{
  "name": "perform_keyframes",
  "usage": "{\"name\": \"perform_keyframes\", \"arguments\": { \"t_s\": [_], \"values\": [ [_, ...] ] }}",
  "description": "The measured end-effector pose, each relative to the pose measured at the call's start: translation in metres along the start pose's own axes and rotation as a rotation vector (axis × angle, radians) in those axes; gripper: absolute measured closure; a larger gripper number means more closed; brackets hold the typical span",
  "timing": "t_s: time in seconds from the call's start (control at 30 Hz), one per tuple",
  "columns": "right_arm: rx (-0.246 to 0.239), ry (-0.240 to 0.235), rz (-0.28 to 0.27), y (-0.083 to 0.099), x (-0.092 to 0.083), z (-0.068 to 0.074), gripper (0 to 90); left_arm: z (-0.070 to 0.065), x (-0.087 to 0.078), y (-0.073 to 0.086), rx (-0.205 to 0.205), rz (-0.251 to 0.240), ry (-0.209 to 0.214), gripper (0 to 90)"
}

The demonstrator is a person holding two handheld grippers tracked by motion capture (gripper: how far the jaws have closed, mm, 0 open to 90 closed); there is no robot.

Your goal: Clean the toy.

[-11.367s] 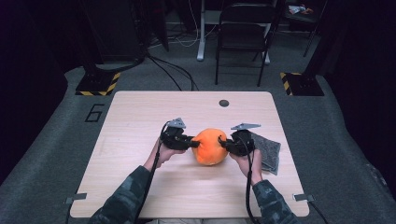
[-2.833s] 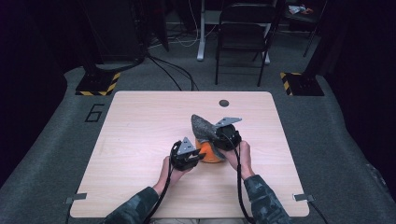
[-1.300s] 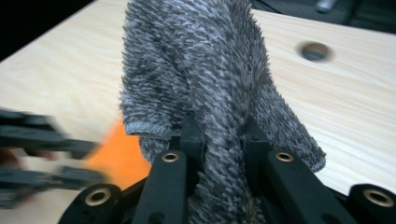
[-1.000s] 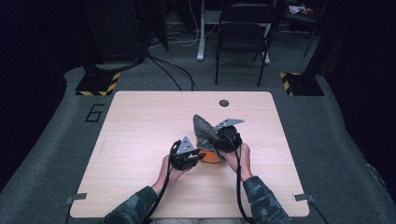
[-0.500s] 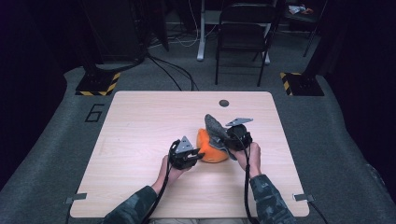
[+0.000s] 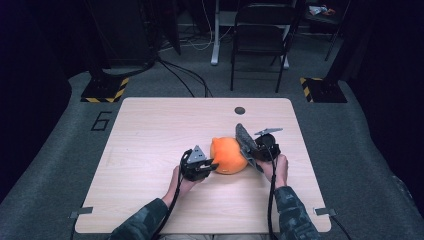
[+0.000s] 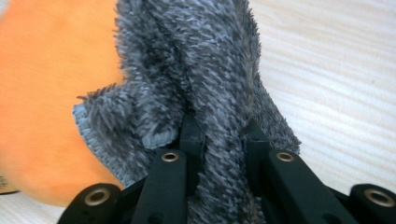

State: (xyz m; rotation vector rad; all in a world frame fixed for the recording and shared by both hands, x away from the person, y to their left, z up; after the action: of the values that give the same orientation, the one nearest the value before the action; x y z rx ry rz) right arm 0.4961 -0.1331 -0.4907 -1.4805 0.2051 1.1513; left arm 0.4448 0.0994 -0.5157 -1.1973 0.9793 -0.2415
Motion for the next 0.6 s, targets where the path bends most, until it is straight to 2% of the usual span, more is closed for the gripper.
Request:
{"name": "perform_keyframes", "arguments": {
  "t_s": [0.17,0.27,0.37,0.43,0.5,0.57,0.6],
  "values": [
    [0.03,0.022,0.051,0.013,0.015,-0.015,75.8,0.005,0.0,0.003,-0.014,0.01,-0.001,74.8],
    [0.041,0.025,0.098,0.022,0.029,-0.017,75.7,0.009,0.0,0.004,-0.035,0.008,0.001,74.6],
    [0.028,0.036,0.101,0.019,0.027,-0.016,75.7,0.01,0.0,0.004,-0.036,0.01,0.001,74.5],
    [0.038,0.057,0.053,0.014,0.015,-0.022,75.8,0.011,-0.001,0.004,-0.037,0.012,0.003,74.4],
    [0.049,0.056,0.012,0.009,0.003,-0.026,75.8,0.012,-0.001,0.005,-0.042,0.007,0.0,74.2],
    [0.06,0.047,-0.081,-0.003,-0.02,-0.025,75.9,0.013,-0.001,0.005,-0.044,0.007,-0.004,74.1],
    [0.041,0.037,-0.112,-0.008,-0.031,-0.022,75.9,0.013,-0.001,0.005,-0.044,0.007,-0.005,74.0]
  ]
}}
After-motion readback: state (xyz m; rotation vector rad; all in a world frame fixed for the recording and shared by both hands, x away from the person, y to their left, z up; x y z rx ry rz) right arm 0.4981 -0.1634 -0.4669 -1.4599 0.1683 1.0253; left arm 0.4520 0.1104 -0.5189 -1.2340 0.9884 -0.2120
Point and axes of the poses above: each handheld gripper's, and its own axes: x roughly forward along the jaws, y roughly out of its underside, z roughly to its left, the point moved 4 cm from there along x, roughly forward along the jaws, and after that the axes turned 8 degrees about -y, right-handed, at the moved point
